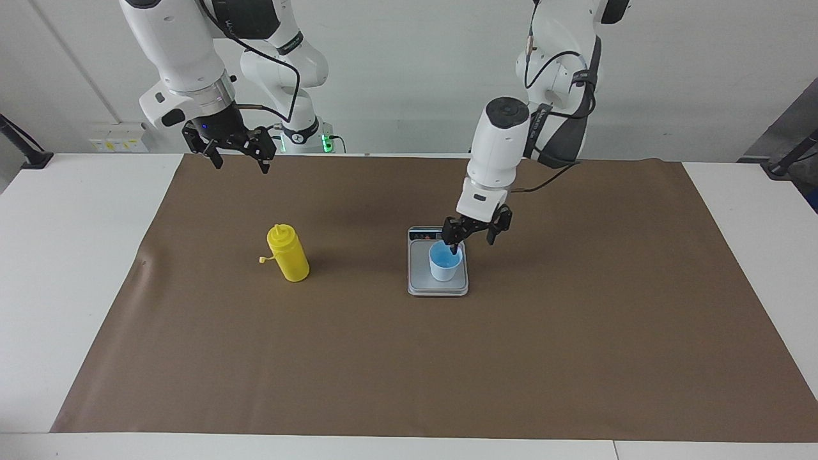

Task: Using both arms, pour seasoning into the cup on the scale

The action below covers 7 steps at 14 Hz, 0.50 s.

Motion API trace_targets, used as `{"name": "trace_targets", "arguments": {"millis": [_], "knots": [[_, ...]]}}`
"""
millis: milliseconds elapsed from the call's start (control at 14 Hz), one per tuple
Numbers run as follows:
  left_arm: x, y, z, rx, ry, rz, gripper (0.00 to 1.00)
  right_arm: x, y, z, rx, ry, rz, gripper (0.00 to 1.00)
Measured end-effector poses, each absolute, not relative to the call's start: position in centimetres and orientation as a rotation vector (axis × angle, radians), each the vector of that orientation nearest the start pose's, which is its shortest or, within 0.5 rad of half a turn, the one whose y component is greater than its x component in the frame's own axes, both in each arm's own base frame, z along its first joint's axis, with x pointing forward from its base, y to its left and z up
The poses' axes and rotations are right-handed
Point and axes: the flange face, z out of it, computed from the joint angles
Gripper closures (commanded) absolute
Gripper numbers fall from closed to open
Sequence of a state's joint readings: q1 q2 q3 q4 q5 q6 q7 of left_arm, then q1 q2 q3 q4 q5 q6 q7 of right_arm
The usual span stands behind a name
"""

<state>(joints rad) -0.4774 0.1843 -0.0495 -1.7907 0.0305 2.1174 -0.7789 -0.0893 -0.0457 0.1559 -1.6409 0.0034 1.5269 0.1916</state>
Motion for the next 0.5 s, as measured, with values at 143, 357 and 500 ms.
{"name": "trace_targets", "arguments": {"millis": [143, 357, 500], "knots": [[55.8, -26.9, 47.8, -3.177, -0.329, -0.214, 0.00, 53.3, 3.8, 61.2, -3.146, 0.197, 0.108, 0.00], [57.4, -20.3, 48.8, -3.152, -0.218, -0.172, 0.00, 53.3, 3.7, 61.0, -3.149, 0.096, 0.117, 0.00], [57.6, -17.1, 49.5, -3.139, -0.150, -0.128, 0.00, 53.2, 2.8, 60.6, -3.130, -0.079, 0.131, 0.00]]}}
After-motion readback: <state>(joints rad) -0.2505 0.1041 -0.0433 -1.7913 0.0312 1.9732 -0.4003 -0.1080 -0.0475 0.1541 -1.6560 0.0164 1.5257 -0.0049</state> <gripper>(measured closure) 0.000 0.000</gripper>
